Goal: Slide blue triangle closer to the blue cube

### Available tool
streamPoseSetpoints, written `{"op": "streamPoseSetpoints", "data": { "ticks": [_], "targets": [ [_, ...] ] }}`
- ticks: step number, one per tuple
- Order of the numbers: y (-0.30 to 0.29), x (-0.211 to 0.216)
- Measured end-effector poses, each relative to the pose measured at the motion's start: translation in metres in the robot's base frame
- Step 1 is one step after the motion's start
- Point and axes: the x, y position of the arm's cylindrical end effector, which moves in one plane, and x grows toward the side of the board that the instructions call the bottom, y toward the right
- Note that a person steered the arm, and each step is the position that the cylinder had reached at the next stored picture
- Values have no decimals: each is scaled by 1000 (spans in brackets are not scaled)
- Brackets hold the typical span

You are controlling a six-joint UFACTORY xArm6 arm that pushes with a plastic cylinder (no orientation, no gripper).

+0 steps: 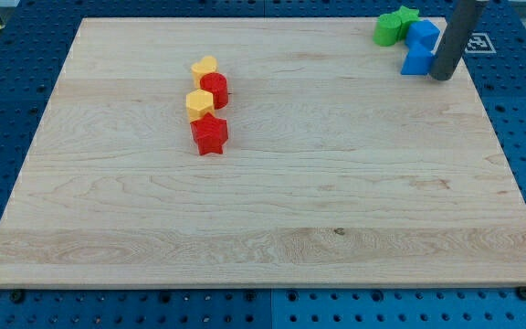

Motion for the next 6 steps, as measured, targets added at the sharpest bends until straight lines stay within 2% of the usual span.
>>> {"op": "streamPoseSetpoints", "data": {
  "ticks": [1, 3, 6],
  "targets": [
    [-1, 12],
    [-19, -25],
    [-39, -13]
  ]
}}
